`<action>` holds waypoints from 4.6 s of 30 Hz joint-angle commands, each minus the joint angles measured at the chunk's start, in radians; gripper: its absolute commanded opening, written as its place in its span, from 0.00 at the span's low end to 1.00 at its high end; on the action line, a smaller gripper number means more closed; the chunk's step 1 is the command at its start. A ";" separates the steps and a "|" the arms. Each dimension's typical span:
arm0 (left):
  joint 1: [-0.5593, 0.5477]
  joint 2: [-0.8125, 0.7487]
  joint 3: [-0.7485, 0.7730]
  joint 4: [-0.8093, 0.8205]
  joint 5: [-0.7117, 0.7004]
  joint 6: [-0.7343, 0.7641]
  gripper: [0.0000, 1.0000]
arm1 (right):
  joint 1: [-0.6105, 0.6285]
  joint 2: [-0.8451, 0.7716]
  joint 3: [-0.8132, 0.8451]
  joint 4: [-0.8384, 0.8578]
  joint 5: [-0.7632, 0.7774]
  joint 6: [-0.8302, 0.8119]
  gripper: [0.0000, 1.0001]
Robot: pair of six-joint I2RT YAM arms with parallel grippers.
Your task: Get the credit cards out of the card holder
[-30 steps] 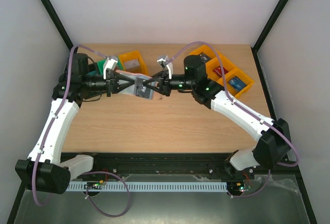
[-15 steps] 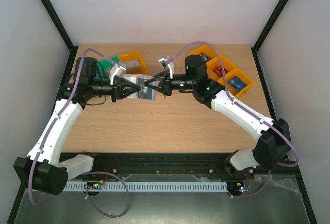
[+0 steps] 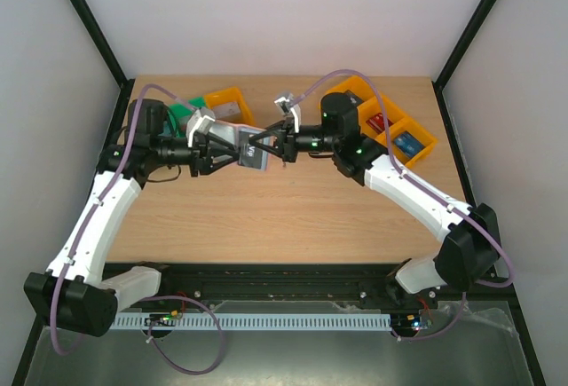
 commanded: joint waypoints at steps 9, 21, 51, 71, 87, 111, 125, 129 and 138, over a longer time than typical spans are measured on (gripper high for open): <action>-0.087 0.027 0.010 0.070 -0.040 -0.054 0.42 | 0.017 -0.040 -0.009 0.212 -0.136 0.095 0.02; -0.079 0.044 0.052 0.105 0.095 -0.110 0.02 | 0.019 -0.030 -0.026 0.252 -0.063 0.122 0.02; 0.111 0.068 -0.220 0.105 -0.347 0.183 0.28 | 0.055 0.143 -0.011 -0.345 0.709 -0.056 0.20; -0.186 0.142 -0.702 0.527 -0.873 0.753 0.87 | 0.058 0.623 0.081 -0.347 0.262 -0.005 0.45; -0.213 0.197 -0.714 0.568 -0.875 0.780 0.75 | 0.104 0.668 0.069 -0.258 0.116 0.070 0.21; -0.163 0.092 -0.469 0.102 -0.773 0.699 0.99 | -0.009 0.440 -0.115 0.112 0.021 0.416 0.02; 0.167 0.022 -0.103 -0.239 -0.521 0.748 0.99 | -0.044 0.293 -0.060 0.030 0.037 0.369 0.02; 0.183 -0.003 -0.085 -0.258 -0.507 0.780 0.99 | -0.044 0.227 0.009 -0.038 0.063 0.342 0.02; 0.169 0.060 -0.022 0.012 -0.385 0.726 0.99 | -0.044 0.123 0.013 0.009 0.085 0.409 0.02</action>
